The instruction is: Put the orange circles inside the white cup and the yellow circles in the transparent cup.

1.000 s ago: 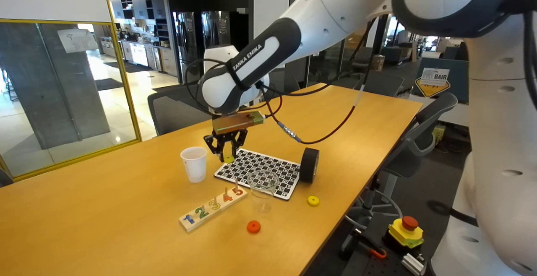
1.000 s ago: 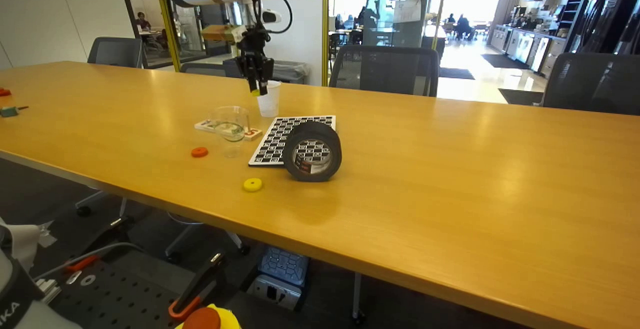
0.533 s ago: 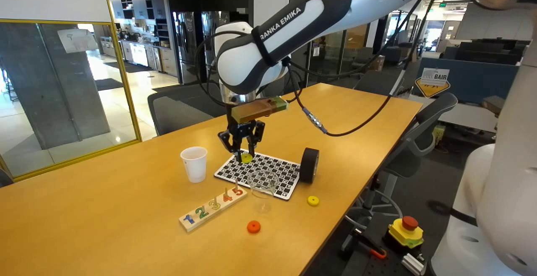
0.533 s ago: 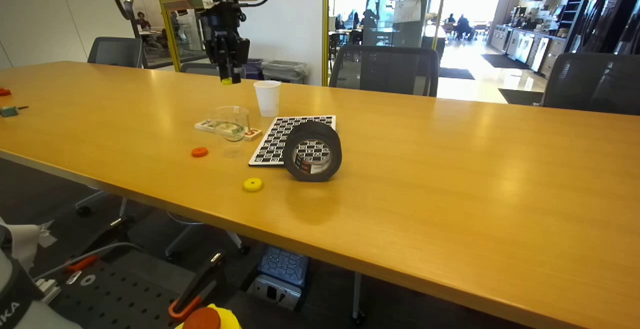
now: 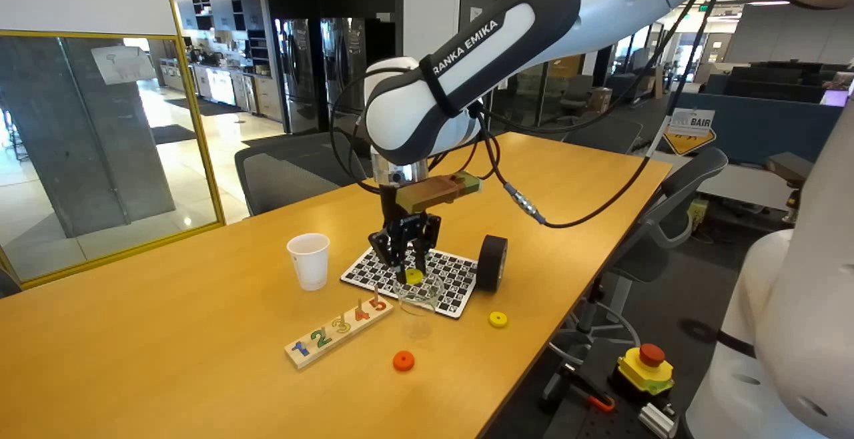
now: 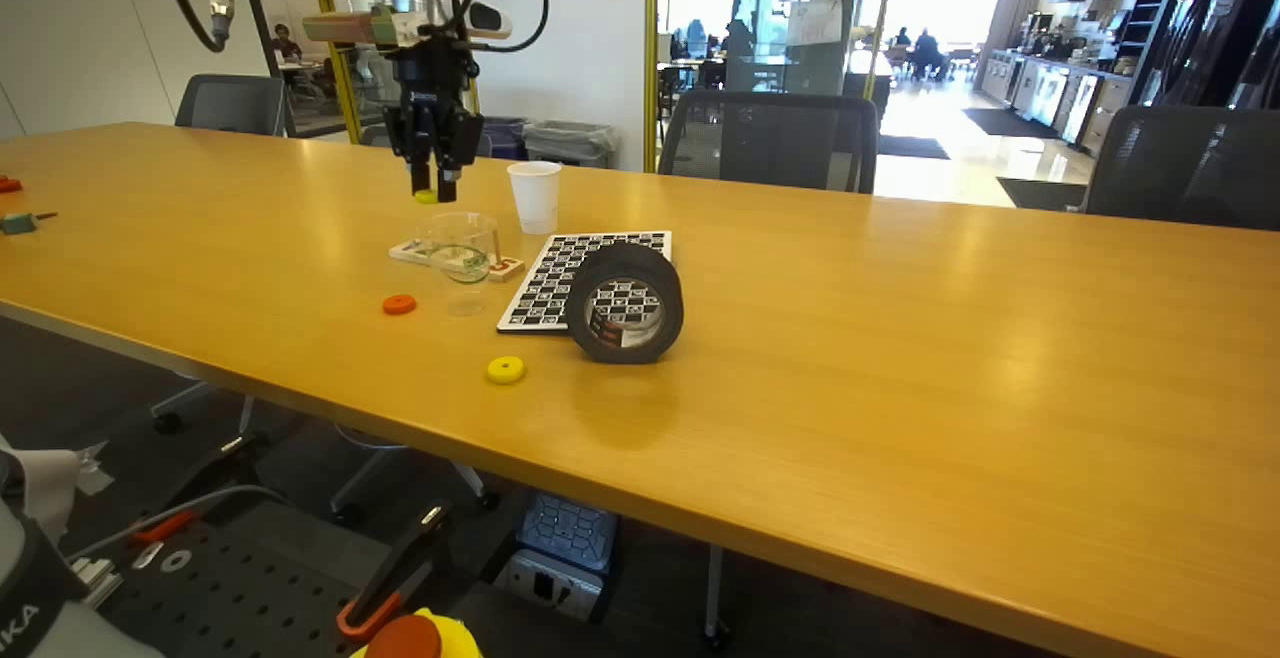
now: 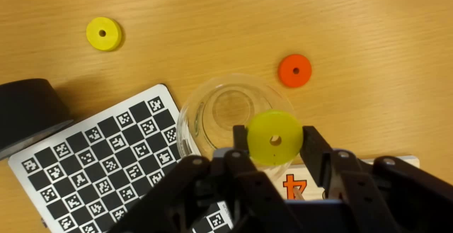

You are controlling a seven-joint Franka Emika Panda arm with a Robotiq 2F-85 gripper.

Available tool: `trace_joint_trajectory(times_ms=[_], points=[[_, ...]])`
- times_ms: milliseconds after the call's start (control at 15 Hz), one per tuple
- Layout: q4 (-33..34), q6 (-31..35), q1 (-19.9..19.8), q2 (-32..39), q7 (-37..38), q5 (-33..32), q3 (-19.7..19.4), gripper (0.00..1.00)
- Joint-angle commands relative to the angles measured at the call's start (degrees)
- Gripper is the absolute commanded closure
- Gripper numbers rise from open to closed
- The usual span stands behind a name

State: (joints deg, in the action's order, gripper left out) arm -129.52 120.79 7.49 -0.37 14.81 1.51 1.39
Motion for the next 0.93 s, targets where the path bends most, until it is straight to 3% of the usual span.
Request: trace_joint_trajectory(times_ms=[0, 400, 533, 667, 867], points=[[-0.9, 0.8, -2.0, 0.8, -2.9, 2.4, 0.6, 0.78], [-0.3, 1.3, -3.1, 2.9, -3.7, 2.6, 0.5, 0.78], [-0.3, 1.8, -3.2, 3.3, -2.8, 2.2, 0.5, 0.32], [-0.5, 2.5, -3.2, 3.2, -2.3, 2.0, 0.5, 0.28], [-1.2, 3.6, -3.2, 2.1, -1.5, 1.5, 0.5, 0.05]])
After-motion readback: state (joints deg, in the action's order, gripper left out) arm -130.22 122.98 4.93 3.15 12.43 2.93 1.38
